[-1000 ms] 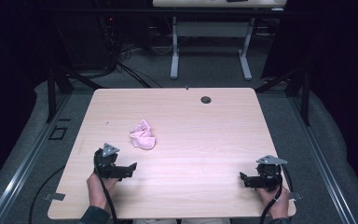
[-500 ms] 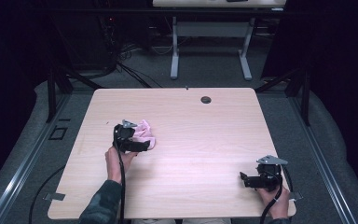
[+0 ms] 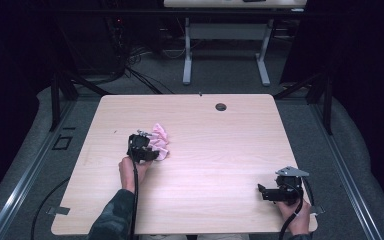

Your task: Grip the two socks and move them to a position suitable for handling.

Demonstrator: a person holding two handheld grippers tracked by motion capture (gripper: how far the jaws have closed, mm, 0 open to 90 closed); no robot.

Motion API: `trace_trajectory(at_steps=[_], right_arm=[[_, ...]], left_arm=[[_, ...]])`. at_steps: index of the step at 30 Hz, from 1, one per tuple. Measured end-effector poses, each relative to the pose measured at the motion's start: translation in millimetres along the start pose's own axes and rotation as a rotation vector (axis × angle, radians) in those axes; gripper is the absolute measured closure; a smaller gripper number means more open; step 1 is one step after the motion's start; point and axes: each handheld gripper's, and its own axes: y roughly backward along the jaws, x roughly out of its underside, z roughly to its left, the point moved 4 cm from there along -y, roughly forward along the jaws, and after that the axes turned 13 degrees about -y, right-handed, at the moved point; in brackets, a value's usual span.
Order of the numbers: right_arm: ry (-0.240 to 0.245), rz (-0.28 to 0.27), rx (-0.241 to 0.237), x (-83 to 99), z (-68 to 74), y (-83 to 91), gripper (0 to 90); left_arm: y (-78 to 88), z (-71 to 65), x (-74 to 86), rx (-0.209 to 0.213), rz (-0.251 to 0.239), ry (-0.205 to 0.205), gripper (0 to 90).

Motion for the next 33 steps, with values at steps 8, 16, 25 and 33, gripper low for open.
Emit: trace_trajectory(at_steps=[8, 16, 25, 33], right_arm=[[-0.001, -0.002, 0.002, -0.1, -0.4, 0.1, 2.8], [-0.007, -0.007, 0.002, -0.1, -0.3, 0.0, 3.2], [-0.009, -0.006, 0.005, -0.2, -0.4, 0.3, 3.7], [-0.011, -0.009, 0.006, -0.2, -0.4, 0.2, 3.9]], left_arm=[[8.3, 0.3, 4.3, -0.001, -0.045, -0.024, 84.6], [33.0, -7.7, 6.3, -0.007, -0.123, -0.063, 85.9], [78.0, -31.9, 0.2, 0.009, -0.223, -0.150, 86.0], [113.3, -69.9, -7.2, 0.078, -0.300, -0.222, 86.0]])
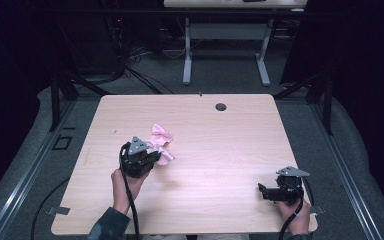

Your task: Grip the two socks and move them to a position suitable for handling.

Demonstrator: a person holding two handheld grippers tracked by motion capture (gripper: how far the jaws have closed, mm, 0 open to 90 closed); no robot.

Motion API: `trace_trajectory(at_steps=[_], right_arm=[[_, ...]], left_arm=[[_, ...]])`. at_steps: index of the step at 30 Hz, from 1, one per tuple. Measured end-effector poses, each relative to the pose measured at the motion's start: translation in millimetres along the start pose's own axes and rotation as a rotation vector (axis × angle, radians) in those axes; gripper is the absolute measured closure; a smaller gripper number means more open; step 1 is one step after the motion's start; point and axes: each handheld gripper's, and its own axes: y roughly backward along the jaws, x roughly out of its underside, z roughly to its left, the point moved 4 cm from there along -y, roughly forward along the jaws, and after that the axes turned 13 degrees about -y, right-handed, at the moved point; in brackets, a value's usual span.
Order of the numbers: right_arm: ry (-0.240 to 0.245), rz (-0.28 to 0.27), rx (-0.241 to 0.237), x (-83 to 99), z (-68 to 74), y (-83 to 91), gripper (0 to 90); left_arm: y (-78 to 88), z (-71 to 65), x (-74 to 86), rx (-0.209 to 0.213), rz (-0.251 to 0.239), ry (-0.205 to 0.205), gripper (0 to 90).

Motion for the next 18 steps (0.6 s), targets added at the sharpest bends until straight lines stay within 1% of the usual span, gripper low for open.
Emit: trace_trajectory(at_steps=[2, 3, 4, 7, 10, 11, 13, 15, 17, 18], right_arm=[[0.000, -0.001, 0.000, 0.0, 0.0, 0.0, 3.9], [0.000, -0.001, -0.001, 0.0, 0.0, 0.0, 3.9], [0.000, -0.001, 0.000, 0.0, 0.0, 0.0, 4.0], [0.000, -0.001, 0.000, 0.0, 0.0, 0.0, 4.0], [0.000, -0.001, 0.000, 0.0, -0.1, 0.0, 4.0], [0.000, -0.001, 0.000, 0.0, -0.1, 0.0, 4.0], [-0.001, -0.001, 0.000, 0.0, -0.1, 0.0, 4.1], [-0.001, -0.001, 0.000, 0.0, -0.1, 0.0, 4.0], [0.000, -0.001, 0.000, 0.0, -0.1, 0.0, 4.1], [0.000, -0.001, 0.000, 0.0, -0.2, 0.0, 4.1]], left_arm=[[5.6, -11.9, -4.4, 0.027, -0.009, -0.020, 86.0], [8.2, -18.2, -5.9, 0.045, -0.015, -0.024, 86.0], [10.5, -24.5, -6.9, 0.054, -0.020, -0.034, 85.9], [15.5, -44.0, -7.0, 0.092, -0.017, -0.063, 85.9], [17.8, -62.6, -4.0, 0.144, -0.013, -0.068, 85.8], [17.8, -68.0, -2.2, 0.169, -0.010, -0.069, 85.8], [15.1, -79.8, 2.3, 0.216, -0.003, -0.060, 85.7], [10.0, -92.7, 8.6, 0.279, 0.010, -0.048, 85.6], [1.6, -106.3, 15.7, 0.312, 0.032, -0.052, 85.5], [-3.9, -112.4, 19.9, 0.326, 0.051, -0.053, 85.3]])
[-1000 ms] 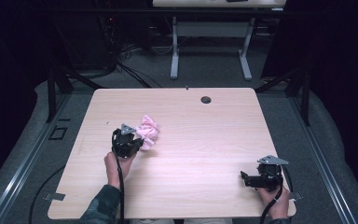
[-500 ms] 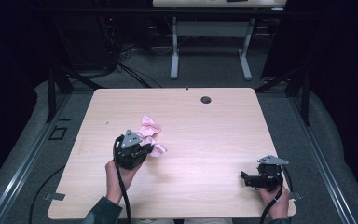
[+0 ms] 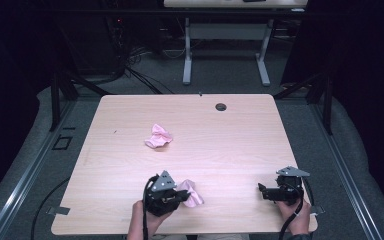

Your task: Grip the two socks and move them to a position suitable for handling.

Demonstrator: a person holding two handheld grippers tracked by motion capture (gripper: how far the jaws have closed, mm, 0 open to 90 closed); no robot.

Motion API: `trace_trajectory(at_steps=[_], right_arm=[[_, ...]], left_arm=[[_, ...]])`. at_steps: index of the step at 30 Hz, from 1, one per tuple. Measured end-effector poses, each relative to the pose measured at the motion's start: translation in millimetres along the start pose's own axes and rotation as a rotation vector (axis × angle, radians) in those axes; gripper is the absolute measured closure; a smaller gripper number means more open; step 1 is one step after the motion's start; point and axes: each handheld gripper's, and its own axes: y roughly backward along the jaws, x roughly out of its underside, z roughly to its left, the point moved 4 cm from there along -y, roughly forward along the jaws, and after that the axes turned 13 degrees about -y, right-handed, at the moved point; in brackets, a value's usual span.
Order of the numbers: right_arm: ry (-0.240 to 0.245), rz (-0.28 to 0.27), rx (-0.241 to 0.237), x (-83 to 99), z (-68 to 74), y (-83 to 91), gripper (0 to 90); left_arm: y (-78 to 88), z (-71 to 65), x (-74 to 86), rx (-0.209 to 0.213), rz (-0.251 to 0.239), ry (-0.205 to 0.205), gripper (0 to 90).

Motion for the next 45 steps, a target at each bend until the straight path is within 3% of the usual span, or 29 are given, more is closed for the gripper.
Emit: trace_trajectory(at_steps=[3, 7, 9, 10, 13, 16, 21, 22, 28, 32, 36, 40, 45], right_arm=[[-0.001, -0.001, -0.001, 0.0, 0.0, 0.0, 4.1], [0.000, -0.001, 0.000, 0.0, 0.0, 0.0, 4.2], [0.000, -0.001, 0.000, 0.0, -0.1, 0.1, 4.3], [0.000, -0.001, 0.000, 0.0, -0.1, 0.1, 4.3], [0.000, -0.002, 0.000, 0.0, -0.1, 0.0, 4.3], [-0.001, -0.002, 0.000, 0.0, -0.1, 0.0, 4.4], [-0.001, -0.002, 0.001, 0.0, -0.2, 0.1, 4.5], [-0.001, -0.002, 0.001, 0.0, -0.2, 0.0, 4.5], [-0.001, -0.002, 0.001, -0.1, -0.2, 0.0, 4.5], [-0.001, -0.002, 0.000, -0.1, -0.3, 0.0, 4.5], [-0.001, -0.002, 0.000, -0.1, -0.3, 0.0, 4.5], [-0.002, -0.004, 0.001, -0.1, -0.2, -0.1, 4.5], [-0.003, -0.004, 0.001, -0.1, -0.3, 0.0, 4.7]], left_arm=[[-20.7, -8.0, 9.5, 0.021, 0.049, -0.013, 84.6], [-36.7, -9.3, 16.0, 0.029, 0.070, -0.012, 82.1], [-37.6, -10.5, 15.9, 0.028, 0.069, -0.019, 70.4], [-35.8, -10.9, 15.3, 0.022, 0.073, -0.027, 70.4], [-27.8, -11.0, 12.6, -0.006, 0.069, -0.042, 52.6], [-16.7, -2.5, 10.0, -0.050, 0.058, -0.043, 37.1], [-0.7, 35.9, 5.7, -0.127, 0.040, -0.001, 16.9], [4.6, 52.3, 3.1, -0.148, 0.034, 0.017, 14.6], [12.1, 102.5, -4.3, -0.224, 0.046, 0.060, 6.7], [12.2, 137.8, -7.9, -0.257, 0.048, 0.116, 0.9], [6.7, 163.5, -12.0, -0.289, 0.052, 0.137, 0.0], [-2.8, 187.6, -15.7, -0.289, 0.053, 0.165, 0.2], [-19.1, 219.0, -24.9, -0.304, 0.074, 0.170, 4.9]])
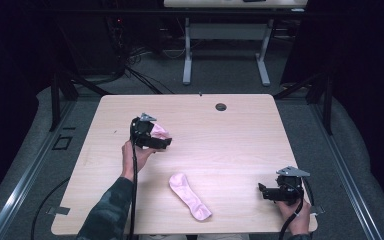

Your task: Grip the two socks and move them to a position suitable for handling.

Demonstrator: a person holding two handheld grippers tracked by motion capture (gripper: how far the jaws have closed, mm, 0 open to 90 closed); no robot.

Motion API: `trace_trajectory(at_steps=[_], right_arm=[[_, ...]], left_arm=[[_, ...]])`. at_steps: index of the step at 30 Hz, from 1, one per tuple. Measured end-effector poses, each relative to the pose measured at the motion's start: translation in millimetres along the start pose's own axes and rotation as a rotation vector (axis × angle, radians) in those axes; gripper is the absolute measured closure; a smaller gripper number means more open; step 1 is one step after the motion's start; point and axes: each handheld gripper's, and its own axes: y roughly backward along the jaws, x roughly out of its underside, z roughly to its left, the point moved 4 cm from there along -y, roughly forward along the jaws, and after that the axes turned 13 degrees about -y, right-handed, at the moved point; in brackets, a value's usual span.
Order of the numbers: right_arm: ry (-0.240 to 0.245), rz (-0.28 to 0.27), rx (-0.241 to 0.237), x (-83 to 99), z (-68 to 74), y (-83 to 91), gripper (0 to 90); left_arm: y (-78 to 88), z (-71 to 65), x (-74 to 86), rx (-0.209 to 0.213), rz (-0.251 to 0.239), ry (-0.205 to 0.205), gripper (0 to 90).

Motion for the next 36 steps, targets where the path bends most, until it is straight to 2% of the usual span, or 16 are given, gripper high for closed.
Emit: trace_trajectory(at_steps=[1, 3, 4, 5, 6, 8, 10, 16, 18, 21, 23, 24, 26, 29, 34, 36], right_arm=[[0.000, 0.002, 0.000, 0.1, 0.0, 0.2, 4.8], [-0.002, -0.002, 0.003, 0.1, 0.0, 0.1, 4.8], [-0.001, 0.000, 0.001, 0.1, 0.0, 0.1, 4.8], [0.000, 0.002, 0.000, 0.1, 0.0, 0.3, 4.8], [0.000, 0.002, 0.000, 0.1, 0.0, 0.2, 4.8], [0.000, 0.002, 0.000, 0.1, 0.0, 0.3, 4.8], [0.000, 0.002, 0.000, 0.1, 0.0, 0.3, 4.8], [0.001, 0.003, -0.001, 0.2, -0.1, 0.4, 4.8], [0.000, 0.002, 0.001, 0.2, -0.1, 0.4, 4.8], [0.000, 0.002, 0.001, 0.2, -0.1, 0.4, 4.8], [0.000, 0.002, 0.000, 0.1, -0.1, 0.3, 4.8], [0.001, 0.003, -0.001, 0.2, -0.1, 0.4, 4.8], [-0.001, 0.000, 0.003, 0.2, 0.0, 0.3, 4.9], [-0.001, 0.000, 0.003, 0.2, 0.0, 0.4, 4.9], [0.000, 0.002, 0.001, 0.2, 0.0, 0.3, 4.9], [-0.001, 0.000, 0.002, 0.2, 0.0, 0.4, 4.9]], left_arm=[[-5.2, 4.5, -1.6, 0.015, 0.005, 0.005, 6.3], [-14.4, 12.1, -2.7, -0.006, 0.034, 0.008, 9.9], [-21.4, 16.6, -2.5, 0.001, 0.050, 0.029, 11.4], [-27.3, 20.3, -1.1, -0.014, 0.067, 0.022, 12.7], [-33.5, 21.5, 0.7, -0.008, 0.090, 0.020, 15.9], [-42.1, 23.3, 4.6, 0.008, 0.132, 0.030, 15.8], [-51.7, 24.7, 10.0, 0.010, 0.164, 0.038, 21.2], [-64.3, 23.9, 17.6, 0.007, 0.212, 0.030, 38.5], [-67.6, 23.2, 20.6, 0.012, 0.220, 0.025, 42.8], [-68.5, 22.9, 22.1, -0.001, 0.211, 0.019, 49.0], [-68.4, 23.2, 23.0, -0.025, 0.207, 0.015, 54.2], [-68.4, 23.4, 24.1, -0.018, 0.200, 0.017, 57.5], [-67.9, 23.1, 26.1, -0.046, 0.186, 0.012, 62.3], [-67.3, 23.5, 27.4, -0.064, 0.181, 0.015, 70.1], [-66.5, 25.5, 29.8, -0.103, 0.171, 0.037, 82.4], [-66.5, 25.0, 29.8, -0.108, 0.172, 0.033, 83.7]])
